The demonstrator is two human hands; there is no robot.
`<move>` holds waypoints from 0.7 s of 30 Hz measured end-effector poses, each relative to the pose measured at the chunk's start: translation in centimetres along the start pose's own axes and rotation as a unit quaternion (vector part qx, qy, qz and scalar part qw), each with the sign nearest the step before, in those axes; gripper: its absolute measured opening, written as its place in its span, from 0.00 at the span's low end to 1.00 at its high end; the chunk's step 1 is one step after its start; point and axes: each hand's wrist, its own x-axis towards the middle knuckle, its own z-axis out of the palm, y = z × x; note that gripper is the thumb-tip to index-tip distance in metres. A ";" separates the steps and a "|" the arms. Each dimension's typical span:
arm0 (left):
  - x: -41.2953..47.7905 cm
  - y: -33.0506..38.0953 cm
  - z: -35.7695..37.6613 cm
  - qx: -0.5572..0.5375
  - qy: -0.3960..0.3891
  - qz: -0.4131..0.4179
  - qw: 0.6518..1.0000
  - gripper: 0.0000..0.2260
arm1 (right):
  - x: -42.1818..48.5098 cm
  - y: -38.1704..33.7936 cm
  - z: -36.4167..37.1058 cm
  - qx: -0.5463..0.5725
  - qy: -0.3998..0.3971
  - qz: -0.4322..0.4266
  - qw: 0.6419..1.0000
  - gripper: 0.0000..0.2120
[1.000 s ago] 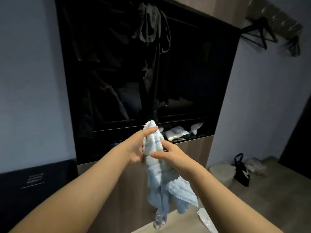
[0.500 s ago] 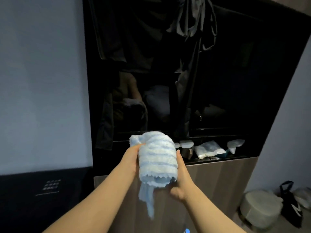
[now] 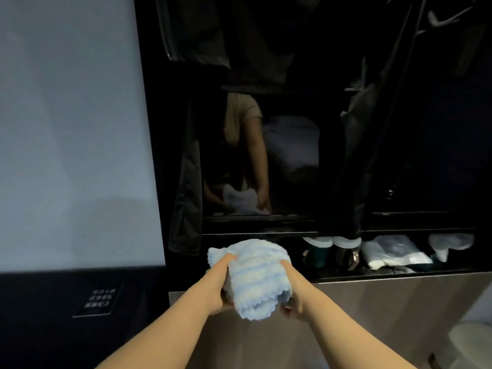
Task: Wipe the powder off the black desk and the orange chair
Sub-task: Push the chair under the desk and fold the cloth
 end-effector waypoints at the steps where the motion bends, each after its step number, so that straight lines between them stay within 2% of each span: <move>1: 0.5 0.2 -0.4 -0.010 0.034 0.019 0.999 0.24 | 0.1 -0.3 0.3 0.010 -0.012 0.000 1.000 0.11; 3: 2.2 0.9 -1.3 0.018 0.116 0.053 0.992 0.24 | 1.8 -0.6 0.2 0.019 -0.013 -0.009 1.000 0.08; 5: 4.1 1.4 -1.5 0.033 0.164 0.073 0.983 0.24 | 3.2 -0.7 0.4 0.064 -0.034 -0.023 0.997 0.12; 8: 6.0 2.1 -0.6 0.025 0.156 0.101 0.982 0.21 | 5.6 -2.1 0.5 0.096 -0.049 -0.059 0.992 0.13; 12: 8.0 2.8 0.7 0.000 0.113 0.113 0.987 0.08 | 8.2 -3.4 0.2 0.113 -0.015 -0.130 0.985 0.07; 14: 8.8 2.8 1.6 0.052 0.095 0.089 0.990 0.06 | 9.0 -3.5 -0.1 0.140 -0.017 -0.135 0.981 0.09; 15: 9.1 2.8 2.0 0.093 0.110 0.076 0.987 0.08 | 9.5 -3.5 -0.2 0.144 -0.015 -0.138 0.980 0.09; 17: 10.4 2.4 2.2 0.219 0.158 0.065 0.961 0.15 | 10.2 -3.4 -0.3 0.078 0.002 -0.150 0.986 0.09; 19: 11.0 2.0 2.1 0.327 0.243 0.053 0.912 0.20 | 11.5 -3.3 -0.6 -0.093 0.026 -0.170 0.981 0.12; 20: 11.5 1.8 1.7 0.349 0.262 0.046 0.899 0.21 | 12.1 -3.1 -0.7 -0.180 0.025 -0.170 0.968 0.14; 21: 11.8 1.6 1.5 0.338 0.257 0.047 0.904 0.21 | 12.6 -2.9 -0.7 -0.236 0.026 -0.166 0.957 0.16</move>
